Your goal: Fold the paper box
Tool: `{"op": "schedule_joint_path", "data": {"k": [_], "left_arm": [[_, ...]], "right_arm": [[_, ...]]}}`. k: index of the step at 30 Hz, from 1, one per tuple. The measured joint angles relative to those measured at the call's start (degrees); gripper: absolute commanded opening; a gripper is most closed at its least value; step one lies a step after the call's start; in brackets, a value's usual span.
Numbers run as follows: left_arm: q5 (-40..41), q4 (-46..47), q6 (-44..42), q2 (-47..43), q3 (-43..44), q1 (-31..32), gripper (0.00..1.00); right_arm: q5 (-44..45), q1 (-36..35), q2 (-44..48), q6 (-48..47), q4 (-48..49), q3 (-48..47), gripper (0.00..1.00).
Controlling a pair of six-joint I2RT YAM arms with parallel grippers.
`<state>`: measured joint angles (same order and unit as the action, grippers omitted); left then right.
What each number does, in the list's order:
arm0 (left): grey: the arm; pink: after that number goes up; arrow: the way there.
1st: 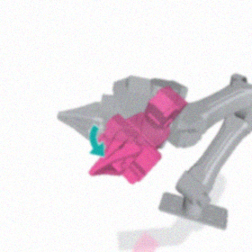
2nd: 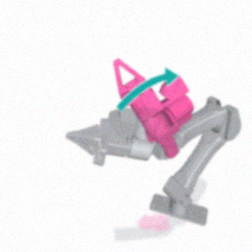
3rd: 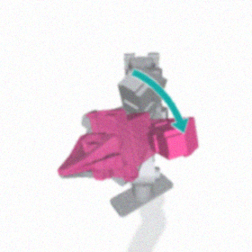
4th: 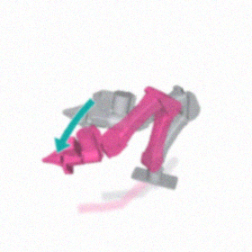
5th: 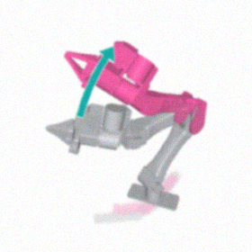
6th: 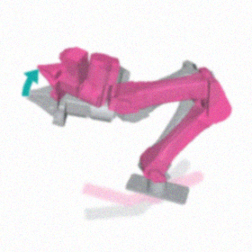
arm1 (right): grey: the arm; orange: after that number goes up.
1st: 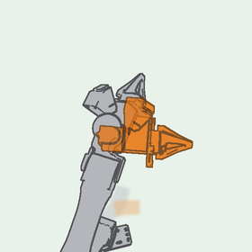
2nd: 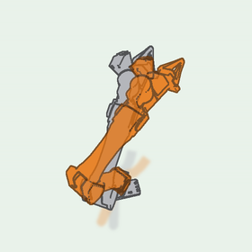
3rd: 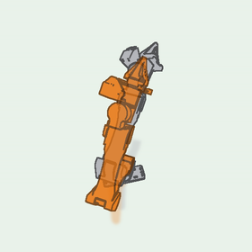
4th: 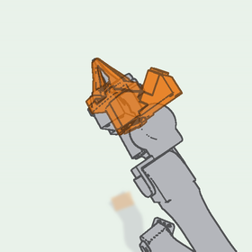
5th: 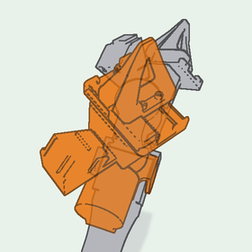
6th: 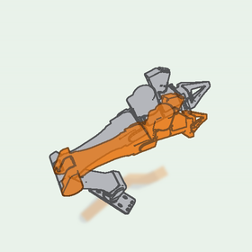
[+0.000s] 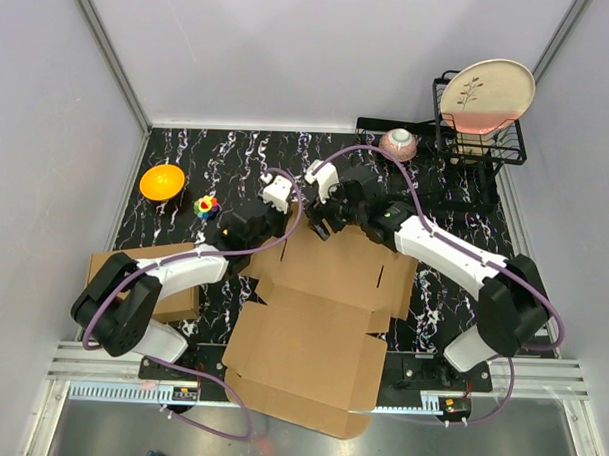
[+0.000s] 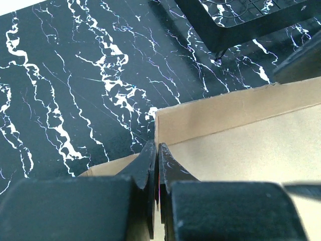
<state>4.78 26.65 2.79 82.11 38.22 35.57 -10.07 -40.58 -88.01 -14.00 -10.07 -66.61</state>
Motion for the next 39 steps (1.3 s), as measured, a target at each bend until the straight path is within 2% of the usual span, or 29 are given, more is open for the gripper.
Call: {"op": "schedule_joint_path", "data": {"k": [1,2,4,5,8,25,29,30,34,37,39], "left_arm": [[0.0,0.0,0.0,0.0,0.0,0.0,0.00],[0.0,0.0,0.0,0.0,0.0,0.1,0.00],[0.0,0.0,0.0,0.0,0.0,0.2,0.00],[0.0,0.0,0.0,0.0,0.0,0.3,0.00],[0.0,0.0,0.0,0.0,0.0,0.7,0.00],[0.0,-0.5,-0.3,0.0,0.0,1.5,0.00],[0.0,-1.0,-0.4,0.0,0.0,1.6,0.00],[0.0,-1.1,-0.4,0.0,0.0,1.7,0.00],[0.0,-1.3,-0.8,0.0,0.0,1.8,0.00],[0.2,-1.3,-1.0,0.0,0.0,1.8,0.00],[0.3,-1.3,-1.0,0.0,0.0,1.8,0.00]], "right_arm": [[-0.2,0.4,-0.6,-0.2,0.1,0.0,0.69],[-0.3,1.0,-1.3,-0.3,0.4,0.0,0.63],[-0.5,2.1,-2.6,-0.6,1.4,0.0,0.61],[-0.5,2.6,-3.2,-0.7,1.8,0.0,0.55],[-0.6,3.3,-4.6,-0.8,3.1,0.0,0.49],[-1.4,3.9,-8.4,-0.6,8.7,2.0,0.48],[-1.0,3.9,-9.0,-0.5,9.0,2.3,0.45],[-0.9,3.9,-9.2,-0.5,9.0,2.3,0.40],[-0.1,3.9,-9.6,-0.5,9.5,2.7,0.31],[-0.2,3.9,-9.6,-0.3,9.8,2.9,0.25],[-0.4,3.8,-9.6,-0.3,9.9,3.1,0.25]]}}
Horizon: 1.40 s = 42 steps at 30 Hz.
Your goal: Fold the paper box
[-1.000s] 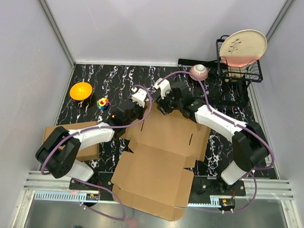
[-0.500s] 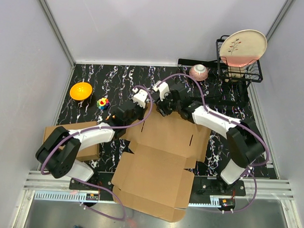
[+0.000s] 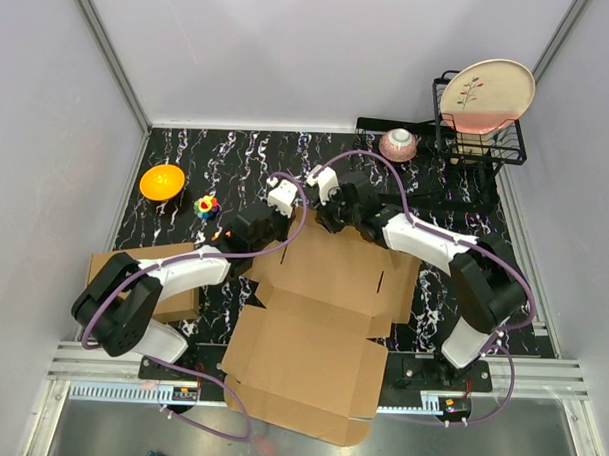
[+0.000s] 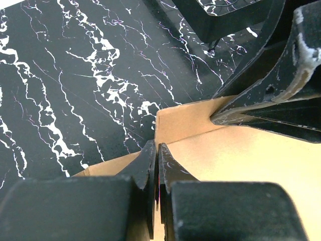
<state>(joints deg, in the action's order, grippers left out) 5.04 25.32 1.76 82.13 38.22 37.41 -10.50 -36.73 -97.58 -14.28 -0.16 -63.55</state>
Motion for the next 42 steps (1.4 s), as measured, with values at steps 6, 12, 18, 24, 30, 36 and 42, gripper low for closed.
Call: {"op": "schedule_joint_path", "data": {"k": [6,12,18,24,30,36,42], "left_arm": [[0.2,0.0,0.0,0.4,0.0,0.0,0.00],[-0.7,0.7,0.0,0.6,-0.2,0.1,0.00],[-0.8,1.0,0.0,0.6,-0.4,0.1,0.00],[-0.9,0.9,-0.3,0.6,-0.5,0.1,0.00],[-0.6,1.0,-0.4,0.5,-0.8,0.1,0.06],[1.2,-3.2,0.4,0.6,1.5,0.1,0.39],[2.6,-11.3,0.8,-0.6,9.0,0.1,0.51]], "right_arm": [[-0.3,0.0,0.0,0.1,1.4,1.1,0.37],[-0.2,0.0,0.0,-0.9,1.7,1.4,0.39],[-0.1,0.0,-0.7,-1.7,1.7,1.4,0.41],[-0.6,0.0,-1.3,-2.0,1.7,1.4,0.31],[-1.7,0.0,-1.4,-1.9,1.5,1.4,0.14],[1.8,-0.2,-1.2,-2.0,0.2,1.4,0.09],[6.6,0.0,1.6,-1.4,-3.0,1.9,0.08]]}}
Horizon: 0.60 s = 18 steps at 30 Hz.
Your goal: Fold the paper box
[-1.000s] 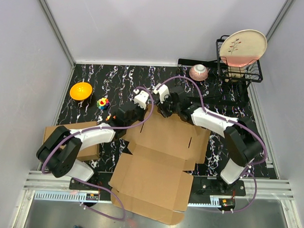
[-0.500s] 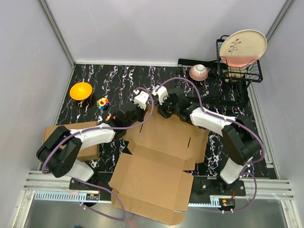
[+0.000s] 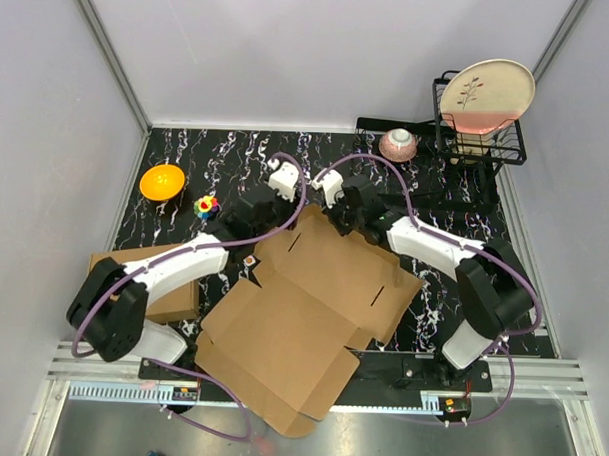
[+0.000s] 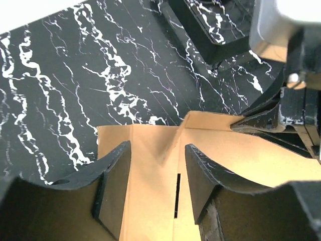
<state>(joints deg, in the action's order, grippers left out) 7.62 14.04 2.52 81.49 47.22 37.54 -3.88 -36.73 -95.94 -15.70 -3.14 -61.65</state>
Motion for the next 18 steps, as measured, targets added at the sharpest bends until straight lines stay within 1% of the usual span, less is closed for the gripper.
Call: {"op": "schedule_joint_path", "data": {"k": [4,5,8,9,10,11,15,18], "left_arm": [[2.0,-5.1,0.0,-4.7,1.9,0.0,0.53],[3.1,-6.1,0.6,-6.0,2.1,0.0,0.52],[7.7,-9.9,3.4,-7.6,2.9,0.0,0.47],[10.3,-13.7,5.9,-7.3,3.8,-0.1,0.44],[11.2,-15.1,7.1,-7.1,4.0,-0.2,0.42],[12.6,-18.2,9.8,-6.7,4.5,-0.2,0.41],[15.5,-27.0,21.2,-6.4,3.1,-0.5,0.41],[16.1,-30.1,28.0,-7.7,-0.8,-0.5,0.41]], "right_arm": [[1.5,-0.1,2.9,0.4,-0.2,1.6,0.02],[1.7,-0.1,3.5,0.6,-0.2,2.0,0.00],[2.1,-0.2,4.2,1.0,0.2,3.1,0.00],[2.4,-0.2,4.3,1.2,0.3,3.7,0.00],[2.6,-0.2,4.4,1.4,0.5,4.4,0.00],[2.9,-0.2,4.5,1.5,0.6,5.1,0.00],[3.0,-0.3,4.7,2.1,0.7,7.1,0.00],[3.0,-0.6,4.9,2.1,0.9,7.2,0.00]]}}
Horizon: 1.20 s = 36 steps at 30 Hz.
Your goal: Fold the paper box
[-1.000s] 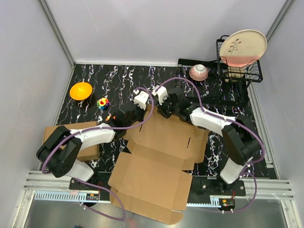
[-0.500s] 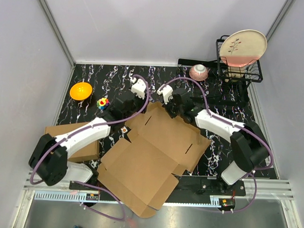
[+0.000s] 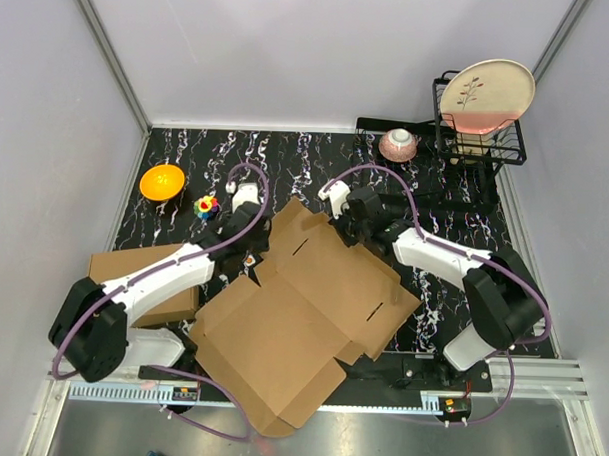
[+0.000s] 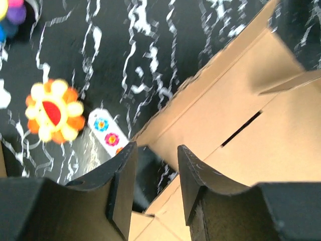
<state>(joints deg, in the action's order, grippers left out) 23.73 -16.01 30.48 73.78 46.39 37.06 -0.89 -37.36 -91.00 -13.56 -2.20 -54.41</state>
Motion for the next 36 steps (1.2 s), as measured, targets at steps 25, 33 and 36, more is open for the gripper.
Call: {"op": "schedule_joint_path", "data": {"k": [25,33,36], "left_arm": [[3.0,3.5,-1.0,-13.3,-0.6,-6.4,0.53],[0.6,10.9,-1.1,-13.8,-5.0,-6.4,0.52],[-0.7,16.9,-0.4,-13.9,-8.5,-6.4,0.52]], "right_arm": [[32.5,-13.8,4.2,-18.9,-0.2,-3.6,0.00],[39.5,-20.2,8.2,-28.8,4.2,-3.0,0.00],[41.9,-23.3,8.6,-31.5,7.5,0.2,0.00]]}}
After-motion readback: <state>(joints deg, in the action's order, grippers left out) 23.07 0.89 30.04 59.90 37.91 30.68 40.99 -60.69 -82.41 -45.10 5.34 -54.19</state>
